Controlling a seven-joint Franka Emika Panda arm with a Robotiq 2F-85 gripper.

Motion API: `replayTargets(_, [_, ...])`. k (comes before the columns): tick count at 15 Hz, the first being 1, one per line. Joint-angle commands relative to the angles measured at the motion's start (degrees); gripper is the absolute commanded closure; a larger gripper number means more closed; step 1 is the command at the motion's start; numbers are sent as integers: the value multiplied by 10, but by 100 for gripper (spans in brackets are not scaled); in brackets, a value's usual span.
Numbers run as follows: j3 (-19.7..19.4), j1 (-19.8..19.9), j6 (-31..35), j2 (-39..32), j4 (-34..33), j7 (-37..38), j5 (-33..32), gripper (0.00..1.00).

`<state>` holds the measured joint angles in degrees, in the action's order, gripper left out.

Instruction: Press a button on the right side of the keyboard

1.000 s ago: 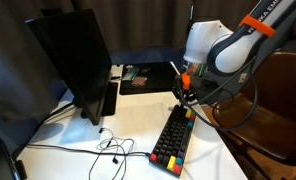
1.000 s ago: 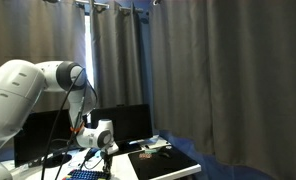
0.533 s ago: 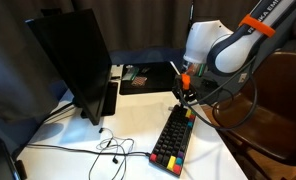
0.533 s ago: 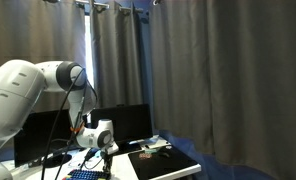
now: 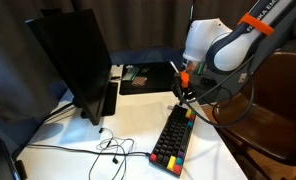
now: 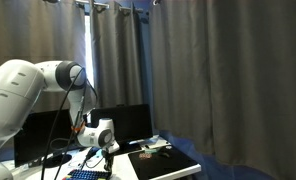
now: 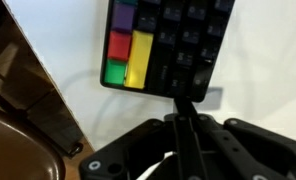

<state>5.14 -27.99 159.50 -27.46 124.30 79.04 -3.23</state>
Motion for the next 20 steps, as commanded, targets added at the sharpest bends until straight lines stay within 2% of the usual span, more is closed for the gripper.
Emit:
replayTargets(1, [-14,-12,-2,27,3,14,1,98])
replayTargets(2, [-9,-7,-8,35,6,8,4,73])
replayTargets(3, [-4,-2,-10,44,9,-1,6,73])
replayTargets(4, [3,4,-12,54,13,-13,7,68])
replayTargets(9, [66,42,-75,124,33,-160,23,34])
replayTargets(13, [93,49,-136,198,52,-259,21,6])
replayTargets(15, [106,54,-158,237,63,-309,34,0])
replayTargets(20, [125,58,-215,345,101,-442,86,0])
